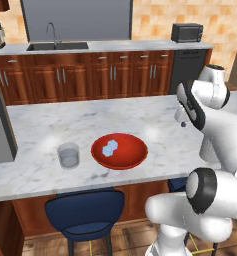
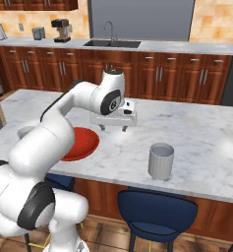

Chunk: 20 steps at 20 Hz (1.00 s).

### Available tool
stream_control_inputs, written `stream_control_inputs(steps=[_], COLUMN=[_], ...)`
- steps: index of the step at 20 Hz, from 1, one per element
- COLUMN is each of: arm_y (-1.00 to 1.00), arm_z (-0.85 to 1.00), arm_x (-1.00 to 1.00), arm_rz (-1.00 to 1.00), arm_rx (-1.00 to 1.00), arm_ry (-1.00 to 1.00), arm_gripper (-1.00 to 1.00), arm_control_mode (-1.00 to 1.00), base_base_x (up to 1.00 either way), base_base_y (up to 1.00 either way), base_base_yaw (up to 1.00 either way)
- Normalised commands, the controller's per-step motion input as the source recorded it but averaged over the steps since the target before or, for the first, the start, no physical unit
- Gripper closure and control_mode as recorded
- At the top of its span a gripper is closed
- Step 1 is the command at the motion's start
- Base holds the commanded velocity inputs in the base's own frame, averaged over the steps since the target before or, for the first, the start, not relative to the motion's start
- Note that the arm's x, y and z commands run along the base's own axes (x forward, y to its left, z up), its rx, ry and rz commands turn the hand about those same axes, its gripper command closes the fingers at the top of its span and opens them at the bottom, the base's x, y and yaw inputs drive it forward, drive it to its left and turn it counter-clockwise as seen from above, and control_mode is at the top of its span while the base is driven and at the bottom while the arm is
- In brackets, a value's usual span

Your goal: There are four ice cubes in the ice bowl. Place two ice cubes in each glass of water.

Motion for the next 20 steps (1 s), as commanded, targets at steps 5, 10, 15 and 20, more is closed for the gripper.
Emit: stream_control_inputs(steps=[5,10,15,20], arm_y=[1.00,1.00,1.00,0.77], arm_z=[0.06,0.01,0.00,-0.34], arm_x=[0.00,0.10,0.48,0.49], arm_rz=[0.09,0.02,0.00,0.17], arm_rx=[-0.05,-0.06,-0.11,0.02], arm_ry=[0.05,0.11,0.17,0.07], arm_gripper=[-1.00,-1.00,-1.00,-1.00], arm_control_mode=[-1.00,-1.00,-1.00,-1.00], base_base_x=[0.00,0.00,0.00,0.00], base_base_y=[0.00,0.00,0.00,0.00], base_base_yaw=[0.00,0.00,0.00,0.00])
